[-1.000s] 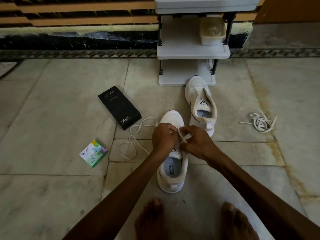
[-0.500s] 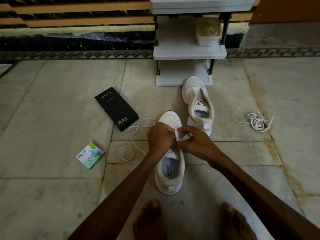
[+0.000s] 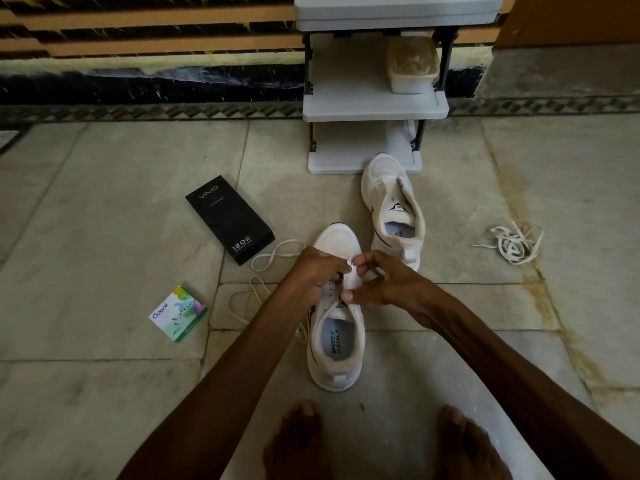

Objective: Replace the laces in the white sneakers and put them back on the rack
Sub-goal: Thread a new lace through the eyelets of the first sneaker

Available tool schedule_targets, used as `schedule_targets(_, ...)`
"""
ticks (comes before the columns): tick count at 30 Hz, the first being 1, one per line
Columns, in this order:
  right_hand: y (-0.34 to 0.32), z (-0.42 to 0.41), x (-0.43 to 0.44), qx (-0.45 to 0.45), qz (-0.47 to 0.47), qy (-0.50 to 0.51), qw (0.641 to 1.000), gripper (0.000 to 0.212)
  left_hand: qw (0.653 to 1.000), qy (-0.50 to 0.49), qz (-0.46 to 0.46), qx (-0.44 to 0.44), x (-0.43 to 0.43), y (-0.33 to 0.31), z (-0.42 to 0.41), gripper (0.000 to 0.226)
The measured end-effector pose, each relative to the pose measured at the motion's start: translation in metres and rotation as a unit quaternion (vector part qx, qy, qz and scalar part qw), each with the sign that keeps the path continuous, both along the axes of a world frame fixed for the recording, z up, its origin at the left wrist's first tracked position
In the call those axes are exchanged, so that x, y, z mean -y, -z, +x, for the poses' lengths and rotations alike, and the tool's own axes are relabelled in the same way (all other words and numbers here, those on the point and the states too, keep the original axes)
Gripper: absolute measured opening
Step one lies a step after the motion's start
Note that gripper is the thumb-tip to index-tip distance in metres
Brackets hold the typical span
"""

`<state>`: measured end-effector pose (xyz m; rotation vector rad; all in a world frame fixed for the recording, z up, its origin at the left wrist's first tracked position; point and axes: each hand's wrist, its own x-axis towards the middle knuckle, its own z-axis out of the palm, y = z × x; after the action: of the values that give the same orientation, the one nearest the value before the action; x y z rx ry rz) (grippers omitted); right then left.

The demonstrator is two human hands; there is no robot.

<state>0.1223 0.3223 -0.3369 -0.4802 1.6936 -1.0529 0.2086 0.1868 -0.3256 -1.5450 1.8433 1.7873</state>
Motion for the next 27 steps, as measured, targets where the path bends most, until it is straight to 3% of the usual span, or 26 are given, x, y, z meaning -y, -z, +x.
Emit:
schedule_targets(3,0.005,0.0,0.0,-0.025,-0.03,0.03,0.999,0.03,1.0,0.007,0.007,-0.002,-0.001,-0.003,0.002,0.015)
schedule_targets(6,0.018,0.002,0.006,-0.234,-0.05,0.062,0.969,0.01,1.0,0.027,0.0,0.013,0.001,-0.005,0.001,0.027)
schedule_targets(8,0.026,0.006,0.014,-0.333,-0.05,0.066,0.939,0.015,0.998,0.045,-0.009,0.032,0.001,-0.01,0.001,0.036)
schedule_targets(12,0.029,0.012,0.022,-0.389,-0.055,0.086,0.916,0.018,0.997,0.058,-0.009,0.043,0.005,-0.011,0.0,0.033)
schedule_targets(16,0.026,0.013,0.028,-0.529,-0.07,0.018,0.846,0.015,0.998,0.054,-0.018,0.028,0.002,-0.006,0.001,0.029)
schedule_targets(18,0.023,0.013,0.031,-0.583,-0.05,-0.034,0.81,0.01,0.997,0.061,-0.039,0.013,-0.002,-0.004,0.0,0.013)
schedule_targets(21,0.009,0.009,0.034,-0.643,-0.045,-0.08,0.761,0.02,0.991,0.113,-0.076,0.012,-0.004,0.002,0.003,0.021)
schedule_targets(24,-0.03,-0.014,0.045,-0.653,-0.085,-0.003,0.753,0.028,0.988,0.124,-0.095,0.001,-0.005,0.004,0.007,0.028)
schedule_targets(27,-0.077,-0.031,0.051,-0.603,-0.184,0.106,0.769,0.026,0.986,0.133,-0.098,0.001,-0.004,0.006,0.008,0.031)
